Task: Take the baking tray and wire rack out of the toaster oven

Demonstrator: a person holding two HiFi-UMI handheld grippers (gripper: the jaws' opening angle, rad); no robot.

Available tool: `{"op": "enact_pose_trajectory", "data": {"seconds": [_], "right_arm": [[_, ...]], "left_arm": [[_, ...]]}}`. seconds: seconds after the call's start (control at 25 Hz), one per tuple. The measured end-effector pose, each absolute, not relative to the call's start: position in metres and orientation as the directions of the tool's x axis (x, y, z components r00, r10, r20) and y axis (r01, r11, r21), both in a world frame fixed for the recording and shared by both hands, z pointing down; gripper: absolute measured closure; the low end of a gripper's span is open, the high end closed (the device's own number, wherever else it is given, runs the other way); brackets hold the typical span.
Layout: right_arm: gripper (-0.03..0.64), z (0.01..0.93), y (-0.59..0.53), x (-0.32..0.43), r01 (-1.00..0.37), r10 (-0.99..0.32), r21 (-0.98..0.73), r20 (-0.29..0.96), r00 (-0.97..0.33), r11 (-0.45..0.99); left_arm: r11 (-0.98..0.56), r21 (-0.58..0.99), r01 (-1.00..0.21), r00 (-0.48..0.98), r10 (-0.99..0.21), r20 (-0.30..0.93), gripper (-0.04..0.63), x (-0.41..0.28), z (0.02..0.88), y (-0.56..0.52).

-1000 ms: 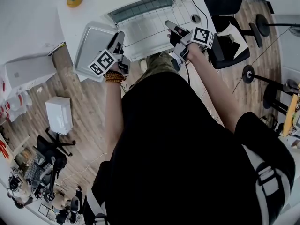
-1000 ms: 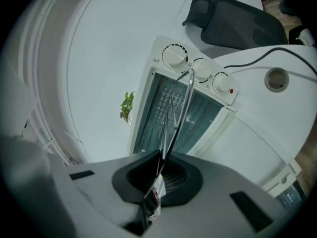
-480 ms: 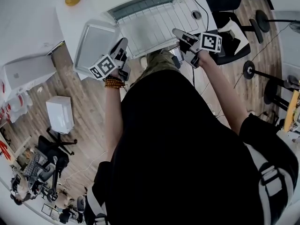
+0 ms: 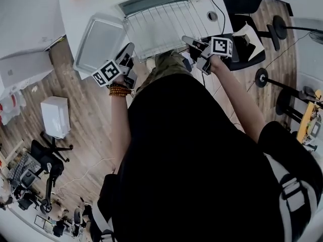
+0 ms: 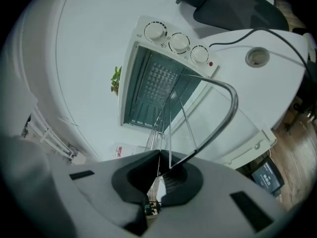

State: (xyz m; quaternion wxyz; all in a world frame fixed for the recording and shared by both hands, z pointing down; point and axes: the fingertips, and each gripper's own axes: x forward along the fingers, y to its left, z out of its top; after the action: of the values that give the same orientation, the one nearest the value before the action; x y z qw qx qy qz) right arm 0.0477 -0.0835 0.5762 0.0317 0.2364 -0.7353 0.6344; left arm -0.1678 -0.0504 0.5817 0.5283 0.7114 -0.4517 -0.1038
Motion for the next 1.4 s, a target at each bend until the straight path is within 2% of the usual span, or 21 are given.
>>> {"op": "enact_pose_trajectory", "data": {"seconds": [0.28,0.72,0.96,1.08,1.2,1.4], "right_arm": [[0.588,0.592,-0.067,0.015,-0.391,-0.165,-0.915,0.372,-0.914,0.103],[0.588,0.601,-0.050,-0.045,-0.331,0.078,-0.935,0.342,-0.936,0.128],[0.588,0.606,-0.030,-0.088,-0.301,0.265,-0.942,0.330,-0.906,0.145],[0.588,0.607,-0.025,-0.107,-0.285,0.325,-0.942,0.329,-0.887,0.175],[0.588,0.609,-0.018,-0.119,-0.275,0.357,-0.951,0.307,-0.882,0.139],[0.588,0.615,-0.004,-0.128,-0.274,0.418,-0.959,0.278,-0.865,0.072]], "left_arm": [[0.077,0.845,-0.530,0.511,-0.766,0.390,0.546,-0.196,0.599,-0.013],[0.191,0.857,-0.479,0.365,-0.844,0.392,0.548,-0.245,0.601,0.036],[0.263,0.844,-0.468,0.281,-0.860,0.425,0.548,-0.275,0.608,0.086],[0.307,0.853,-0.422,0.231,-0.873,0.429,0.548,-0.286,0.610,0.101],[0.326,0.859,-0.396,0.183,-0.888,0.421,0.549,-0.297,0.606,0.108],[0.339,0.834,-0.436,0.167,-0.880,0.445,0.549,-0.304,0.603,0.123]]}}
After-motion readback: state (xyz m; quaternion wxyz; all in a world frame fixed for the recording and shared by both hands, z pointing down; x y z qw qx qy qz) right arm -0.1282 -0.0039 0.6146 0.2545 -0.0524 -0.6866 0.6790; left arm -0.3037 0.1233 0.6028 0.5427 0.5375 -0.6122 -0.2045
